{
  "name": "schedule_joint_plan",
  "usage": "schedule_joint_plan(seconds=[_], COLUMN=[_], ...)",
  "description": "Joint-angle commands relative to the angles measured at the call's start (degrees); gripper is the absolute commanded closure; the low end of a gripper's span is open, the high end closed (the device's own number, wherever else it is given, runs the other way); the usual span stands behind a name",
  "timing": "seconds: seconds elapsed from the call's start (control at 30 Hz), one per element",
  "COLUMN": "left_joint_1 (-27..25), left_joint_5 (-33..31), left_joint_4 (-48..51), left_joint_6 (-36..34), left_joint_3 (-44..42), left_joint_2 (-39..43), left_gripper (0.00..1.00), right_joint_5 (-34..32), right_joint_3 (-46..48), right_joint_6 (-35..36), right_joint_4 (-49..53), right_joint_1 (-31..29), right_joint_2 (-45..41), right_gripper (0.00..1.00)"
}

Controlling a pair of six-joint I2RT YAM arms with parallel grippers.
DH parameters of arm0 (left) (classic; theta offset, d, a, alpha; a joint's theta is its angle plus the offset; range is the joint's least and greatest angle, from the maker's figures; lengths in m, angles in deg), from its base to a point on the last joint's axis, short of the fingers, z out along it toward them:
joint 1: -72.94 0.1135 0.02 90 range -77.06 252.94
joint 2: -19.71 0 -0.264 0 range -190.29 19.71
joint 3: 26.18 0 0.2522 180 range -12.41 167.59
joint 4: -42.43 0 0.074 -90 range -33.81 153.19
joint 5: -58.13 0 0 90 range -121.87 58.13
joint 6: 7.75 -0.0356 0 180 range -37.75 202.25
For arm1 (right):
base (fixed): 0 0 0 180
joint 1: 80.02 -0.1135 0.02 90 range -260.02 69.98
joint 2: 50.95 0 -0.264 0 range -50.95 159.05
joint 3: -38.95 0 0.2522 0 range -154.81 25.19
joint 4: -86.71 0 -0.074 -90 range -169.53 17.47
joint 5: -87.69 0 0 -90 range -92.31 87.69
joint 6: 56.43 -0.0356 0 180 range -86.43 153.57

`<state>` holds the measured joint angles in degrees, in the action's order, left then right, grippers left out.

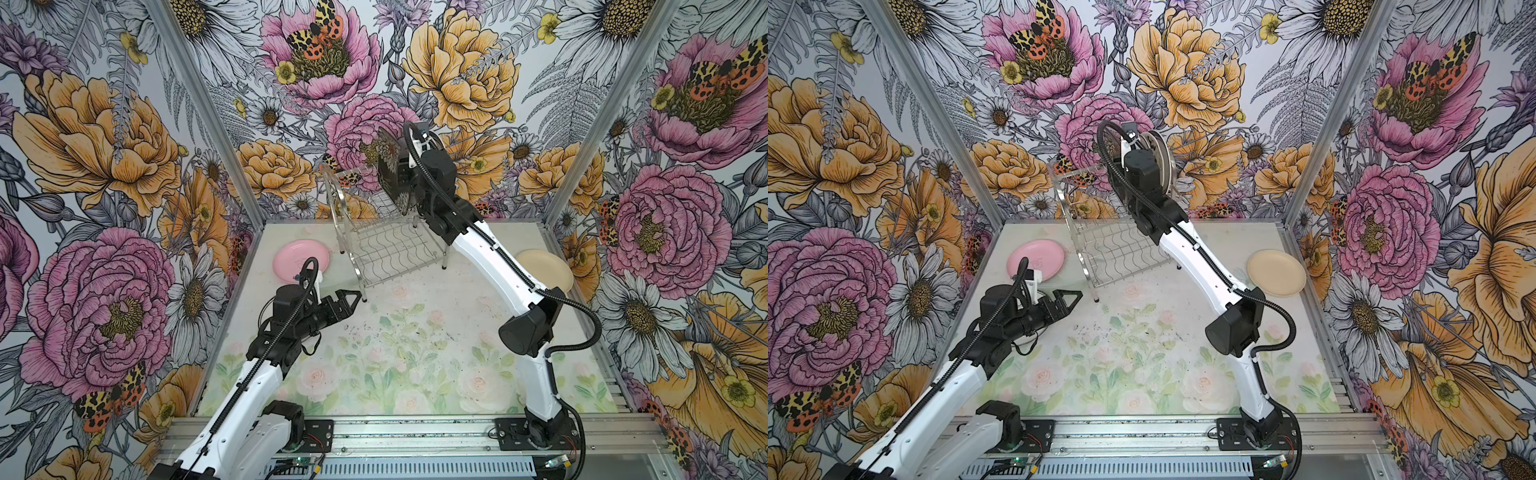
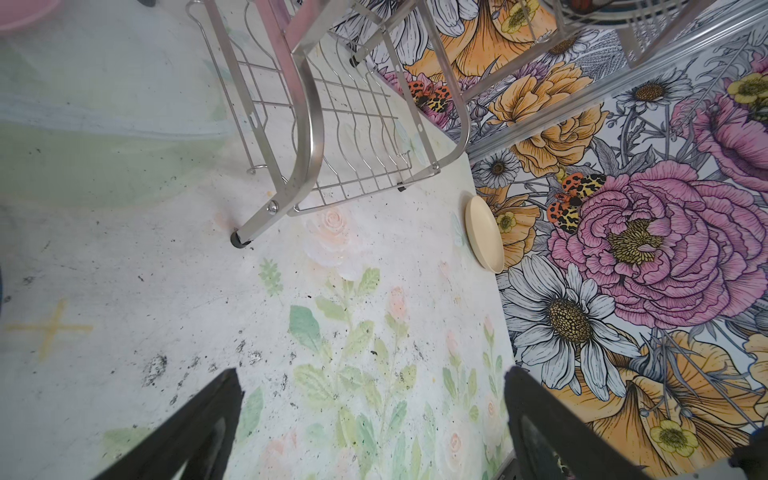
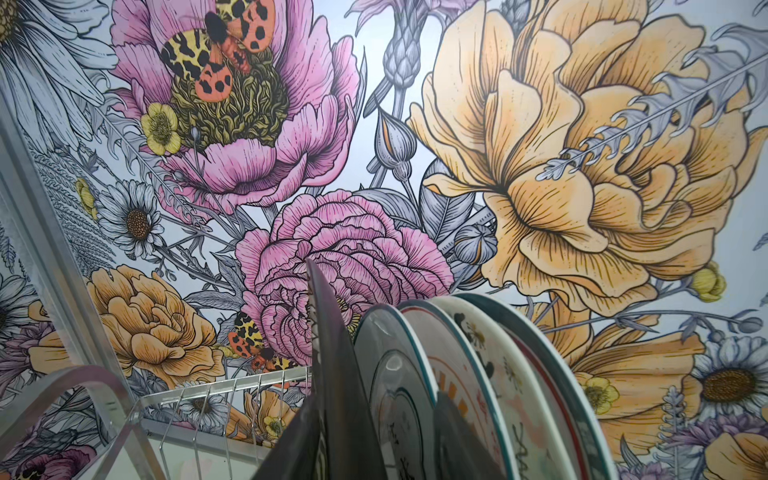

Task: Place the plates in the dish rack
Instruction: 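Lower the dark floral plate into the rack slot beside the other plates, then open and withdraw the right gripper while the left gripper moves to the red-text plate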

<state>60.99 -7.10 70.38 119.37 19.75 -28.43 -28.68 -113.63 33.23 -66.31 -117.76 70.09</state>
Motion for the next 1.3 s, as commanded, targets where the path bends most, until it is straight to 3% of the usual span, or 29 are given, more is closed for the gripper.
schedule_joint_plan(seconds=[0.0,0.27,0.57,0.97,1.27], left_joint_1=[-0.5,-0.2,3.0,13.5,24.4], left_joint_5=[-1.8,-4.0,-6.0,-13.3,-13.8], left_joint_4=[0.7,4.4,9.9,18.7,19.8], left_joint_6=[0.4,-1.1,-3.6,-10.1,-17.8], left_joint_3=[-0.8,0.0,1.5,8.0,14.9], left_joint_2=[1.3,3.0,3.5,-1.8,-13.2], left_gripper=[0.01,0.01,0.01,0.02,0.04], right_joint_5=[-0.8,-0.7,0.4,2.7,13.1], right_joint_3=[1.5,10.8,33.2,65.0,77.9], right_joint_6=[0.2,-1.6,-11.1,-28.9,-40.1], right_joint_4=[-1.9,-1.8,-1.6,3.8,8.7], right_joint_1=[-0.9,-2.6,-3.5,-3.2,0.6], right_joint_2=[-3.9,-11.3,-27.2,-48.4,-53.7], right_gripper=[0.52,0.41,0.22,0.11,0.09])
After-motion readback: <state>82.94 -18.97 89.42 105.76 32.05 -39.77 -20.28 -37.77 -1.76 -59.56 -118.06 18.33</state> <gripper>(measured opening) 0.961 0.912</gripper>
